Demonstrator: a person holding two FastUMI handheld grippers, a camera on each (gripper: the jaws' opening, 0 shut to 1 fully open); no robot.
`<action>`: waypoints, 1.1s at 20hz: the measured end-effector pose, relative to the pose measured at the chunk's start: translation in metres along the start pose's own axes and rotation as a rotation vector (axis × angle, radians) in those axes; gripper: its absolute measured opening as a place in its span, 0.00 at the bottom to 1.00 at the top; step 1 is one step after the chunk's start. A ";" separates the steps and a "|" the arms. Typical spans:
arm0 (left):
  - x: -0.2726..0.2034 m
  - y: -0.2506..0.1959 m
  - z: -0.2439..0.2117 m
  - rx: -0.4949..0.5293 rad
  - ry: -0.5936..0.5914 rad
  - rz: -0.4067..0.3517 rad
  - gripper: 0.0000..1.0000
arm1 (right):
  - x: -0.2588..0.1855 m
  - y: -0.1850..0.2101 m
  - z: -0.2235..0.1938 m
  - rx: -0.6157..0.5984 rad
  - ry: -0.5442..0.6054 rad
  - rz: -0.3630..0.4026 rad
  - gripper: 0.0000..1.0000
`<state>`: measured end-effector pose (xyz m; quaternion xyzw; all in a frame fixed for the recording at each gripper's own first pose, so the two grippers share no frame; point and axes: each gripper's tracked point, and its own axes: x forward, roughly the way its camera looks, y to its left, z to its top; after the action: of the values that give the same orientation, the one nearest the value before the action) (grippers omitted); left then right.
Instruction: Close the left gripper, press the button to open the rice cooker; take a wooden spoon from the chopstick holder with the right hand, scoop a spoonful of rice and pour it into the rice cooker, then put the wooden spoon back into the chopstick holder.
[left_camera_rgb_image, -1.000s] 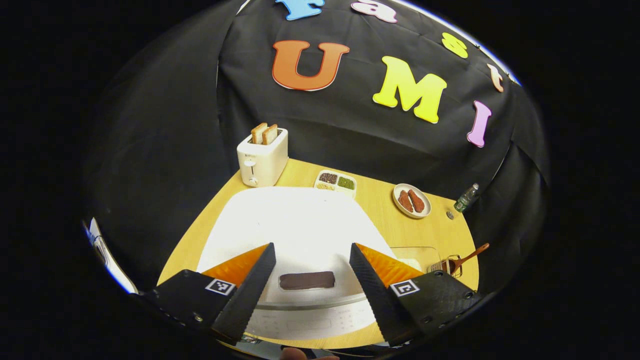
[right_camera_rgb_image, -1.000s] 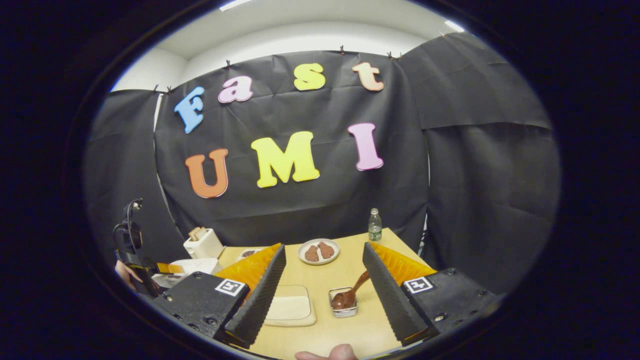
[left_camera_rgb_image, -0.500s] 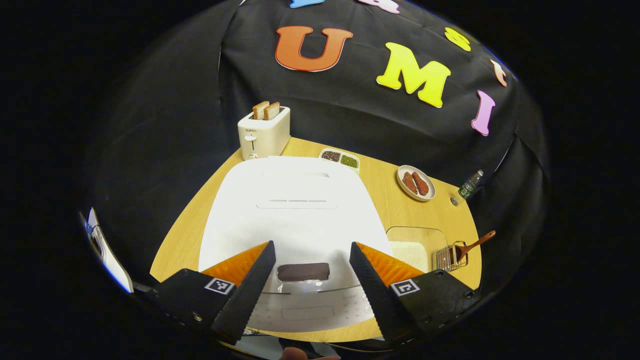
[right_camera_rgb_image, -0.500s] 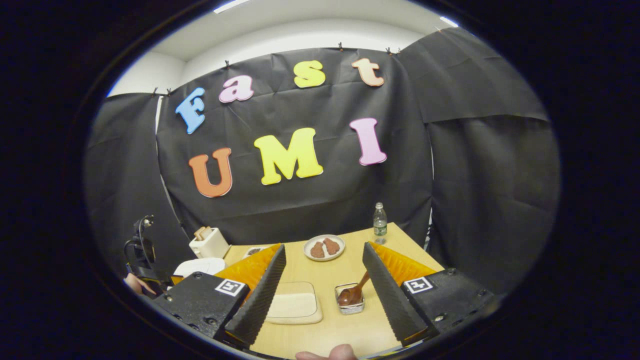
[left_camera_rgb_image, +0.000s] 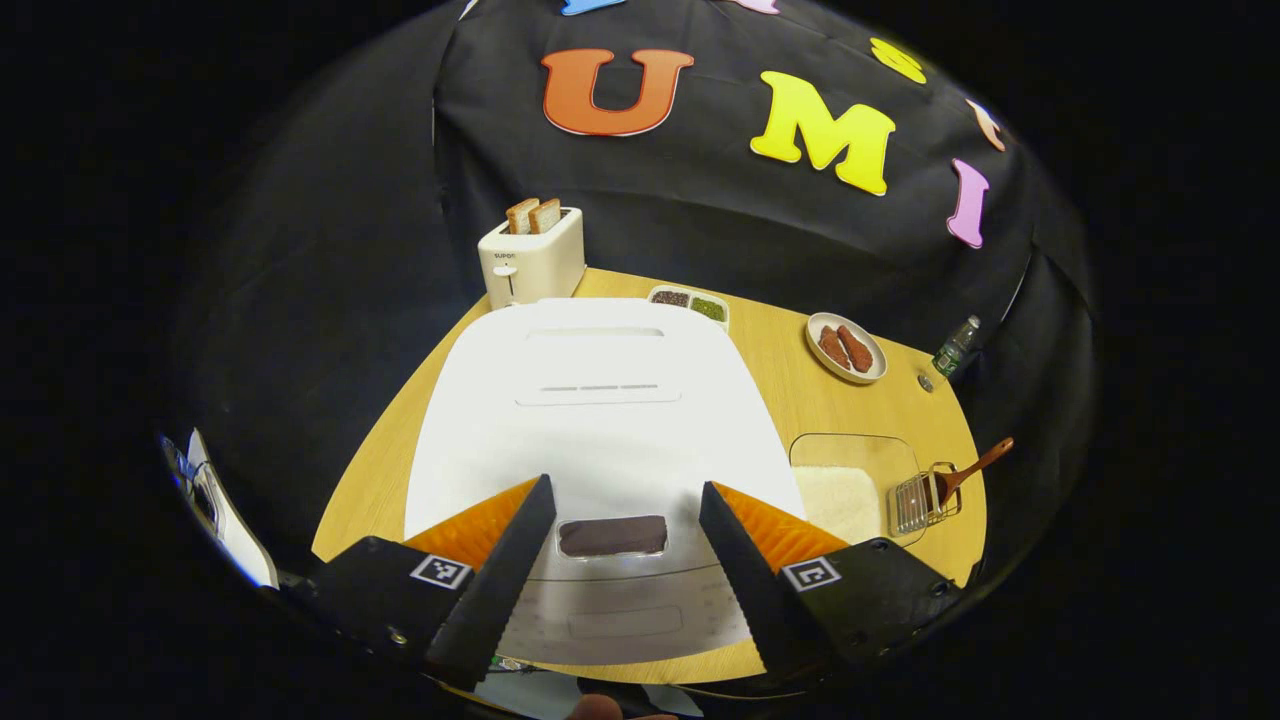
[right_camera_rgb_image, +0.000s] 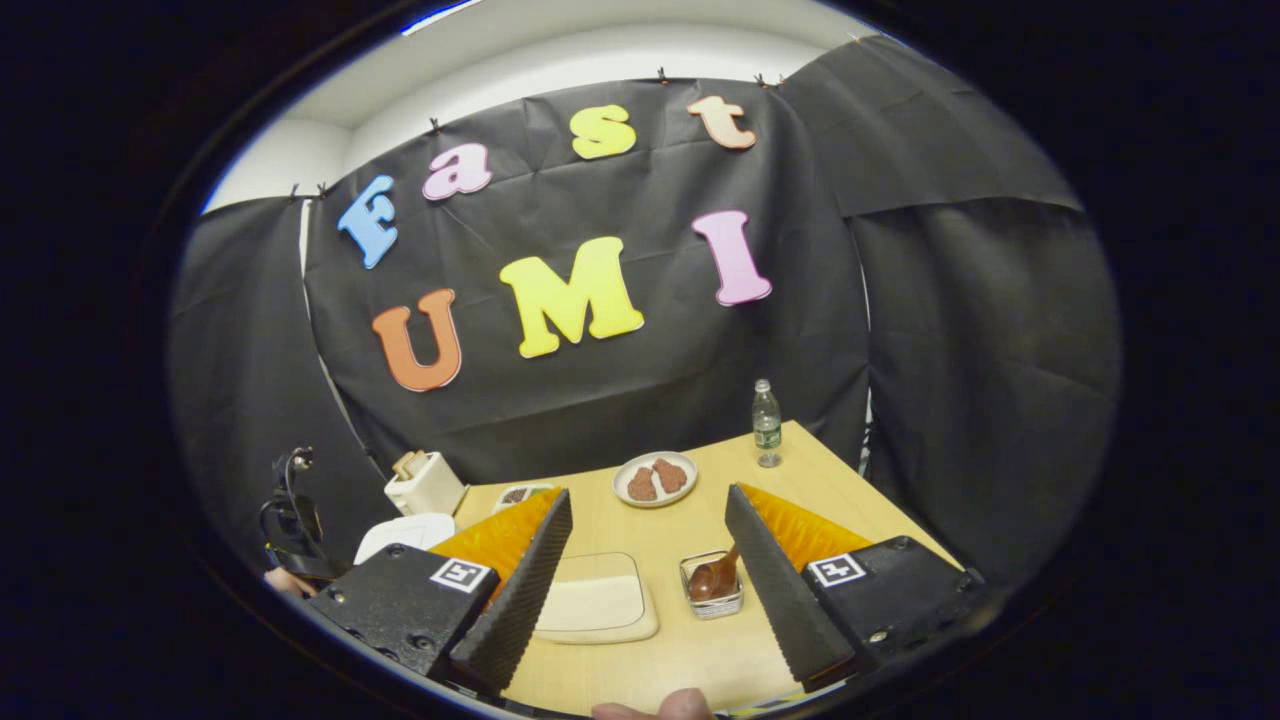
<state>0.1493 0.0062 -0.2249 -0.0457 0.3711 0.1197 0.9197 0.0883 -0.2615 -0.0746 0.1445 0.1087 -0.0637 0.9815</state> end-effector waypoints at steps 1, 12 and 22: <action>0.001 0.000 -0.003 0.034 0.004 0.016 0.98 | 0.000 -0.001 0.000 -0.005 -0.001 0.001 1.00; 0.005 0.002 0.014 0.038 -0.094 0.069 0.96 | 0.014 0.004 0.016 -0.080 -0.038 0.073 0.94; -0.084 -0.031 0.105 -0.002 -0.454 0.030 0.95 | 0.025 -0.001 0.049 -0.144 -0.138 0.073 1.00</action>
<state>0.1693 -0.0208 -0.0916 -0.0132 0.1551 0.1409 0.9777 0.1219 -0.2792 -0.0347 0.0727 0.0399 -0.0299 0.9961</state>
